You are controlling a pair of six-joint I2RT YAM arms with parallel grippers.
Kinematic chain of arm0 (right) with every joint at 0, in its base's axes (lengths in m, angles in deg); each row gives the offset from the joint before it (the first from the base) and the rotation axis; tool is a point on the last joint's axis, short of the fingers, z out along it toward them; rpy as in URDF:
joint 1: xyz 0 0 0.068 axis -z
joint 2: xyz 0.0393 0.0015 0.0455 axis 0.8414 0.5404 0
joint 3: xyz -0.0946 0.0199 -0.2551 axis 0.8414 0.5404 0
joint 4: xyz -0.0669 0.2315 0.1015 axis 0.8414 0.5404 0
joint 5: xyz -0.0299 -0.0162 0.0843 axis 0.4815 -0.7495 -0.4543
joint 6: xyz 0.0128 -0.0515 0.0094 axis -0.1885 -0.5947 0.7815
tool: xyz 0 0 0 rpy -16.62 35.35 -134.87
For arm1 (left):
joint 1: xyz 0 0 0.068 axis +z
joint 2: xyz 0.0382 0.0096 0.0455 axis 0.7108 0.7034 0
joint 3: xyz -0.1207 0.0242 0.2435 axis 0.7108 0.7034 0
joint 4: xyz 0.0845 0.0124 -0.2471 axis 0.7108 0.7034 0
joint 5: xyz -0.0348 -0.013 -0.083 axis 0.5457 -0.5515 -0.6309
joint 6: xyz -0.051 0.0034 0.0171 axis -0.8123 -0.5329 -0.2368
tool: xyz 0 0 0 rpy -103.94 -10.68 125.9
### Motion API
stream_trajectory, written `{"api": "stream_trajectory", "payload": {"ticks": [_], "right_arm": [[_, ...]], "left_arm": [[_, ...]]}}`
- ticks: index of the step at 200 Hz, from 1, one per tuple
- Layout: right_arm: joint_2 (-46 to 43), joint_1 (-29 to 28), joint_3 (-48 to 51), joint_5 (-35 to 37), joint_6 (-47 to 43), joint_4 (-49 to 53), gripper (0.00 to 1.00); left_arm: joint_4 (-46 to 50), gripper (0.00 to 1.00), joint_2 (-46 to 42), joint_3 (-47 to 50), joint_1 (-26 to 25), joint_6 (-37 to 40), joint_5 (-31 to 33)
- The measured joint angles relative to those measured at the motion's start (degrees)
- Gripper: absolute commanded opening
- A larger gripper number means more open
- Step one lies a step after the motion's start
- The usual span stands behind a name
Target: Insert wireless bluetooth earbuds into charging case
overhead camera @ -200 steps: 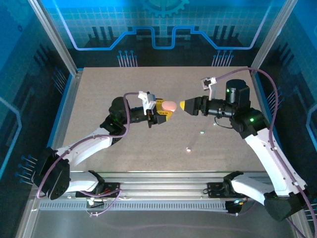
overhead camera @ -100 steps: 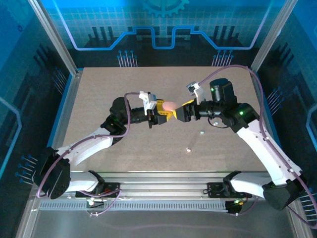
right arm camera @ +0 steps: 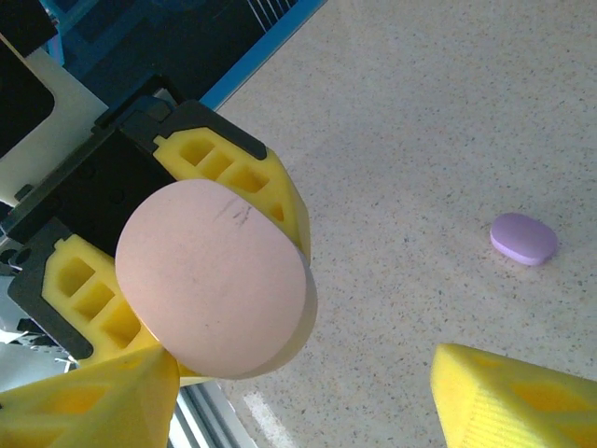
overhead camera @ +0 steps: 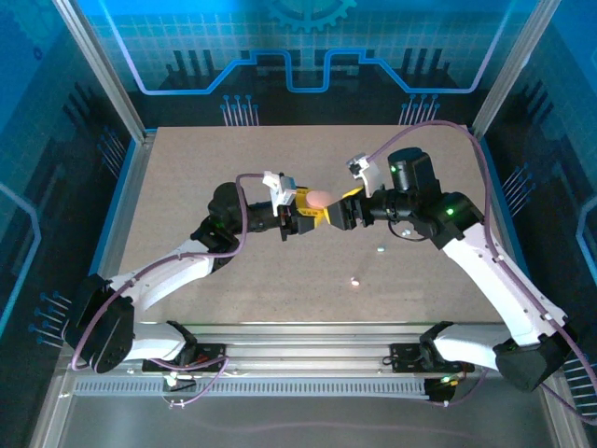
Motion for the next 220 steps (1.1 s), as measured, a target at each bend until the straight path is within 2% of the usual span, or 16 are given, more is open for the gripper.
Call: {"api": "stream_trajectory", "payload": {"ticks": [99, 144, 220], "right_arm": [[-1.57, 0.04, 0.07, 2.91, -2.08, -4.26, 0.7], [-3.5, 0.04, 1.64, 3.61, -9.09, -7.23, 0.7], [-3.54, 0.04, 2.8, -1.31, -23.41, -7.54, 0.69]], "left_arm": [[1.38, 0.3, 0.0, 0.0, -0.07, 0.17, -1.01], [1.27, 0.31, 0.0, 0.0, -0.79, 0.17, -3.21], [0.98, 0.32, 0.0, 0.02, -0.98, 0.15, -4.85]]}}
